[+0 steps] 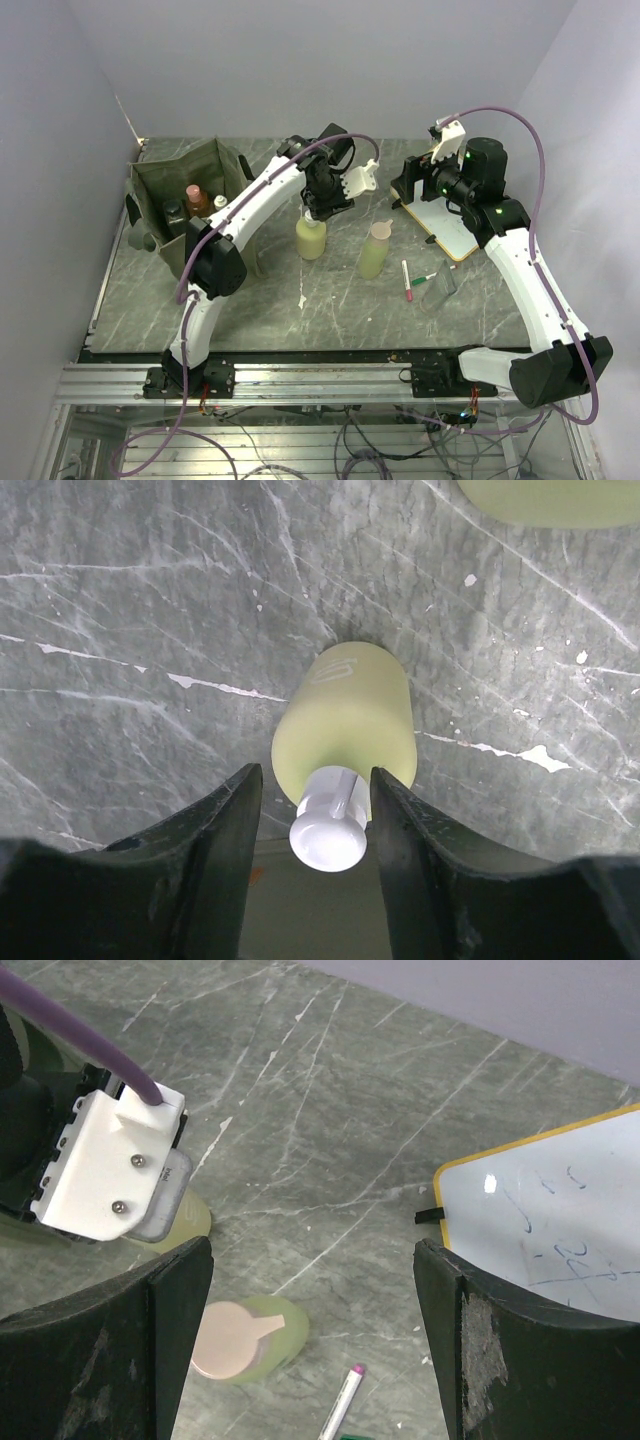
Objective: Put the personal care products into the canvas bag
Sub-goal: Move the care product at the center of the board.
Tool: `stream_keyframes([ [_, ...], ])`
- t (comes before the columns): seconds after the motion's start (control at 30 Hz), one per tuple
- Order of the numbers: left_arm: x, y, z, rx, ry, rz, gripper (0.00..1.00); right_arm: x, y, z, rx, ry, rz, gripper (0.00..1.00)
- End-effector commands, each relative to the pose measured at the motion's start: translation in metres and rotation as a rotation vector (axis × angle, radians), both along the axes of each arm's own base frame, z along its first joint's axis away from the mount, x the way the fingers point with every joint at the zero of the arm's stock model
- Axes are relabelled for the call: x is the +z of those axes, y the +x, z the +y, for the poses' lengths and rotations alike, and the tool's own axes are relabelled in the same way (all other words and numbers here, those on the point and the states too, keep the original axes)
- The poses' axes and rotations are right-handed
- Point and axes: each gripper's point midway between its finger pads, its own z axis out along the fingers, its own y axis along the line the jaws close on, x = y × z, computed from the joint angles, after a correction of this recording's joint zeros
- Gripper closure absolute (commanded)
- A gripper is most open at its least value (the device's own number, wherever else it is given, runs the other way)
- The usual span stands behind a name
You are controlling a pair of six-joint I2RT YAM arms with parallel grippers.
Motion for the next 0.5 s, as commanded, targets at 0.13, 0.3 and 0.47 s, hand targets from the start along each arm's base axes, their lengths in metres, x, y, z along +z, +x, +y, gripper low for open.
stream_keyframes([
  [0.13,0.036,-0.002,0.001,0.000,-0.082,-0.074,0.34,0.009,0.002,-0.006,-0.018,0.002,-0.041,0.18],
  [0.3,0.040,0.000,0.010,0.019,-0.133,-0.063,0.28,0.009,0.002,-0.006,-0.016,0.009,-0.037,0.18],
  [0.47,0.035,0.000,0.017,0.012,-0.154,-0.069,0.10,0.010,0.003,-0.005,-0.013,0.010,-0.038,0.18],
])
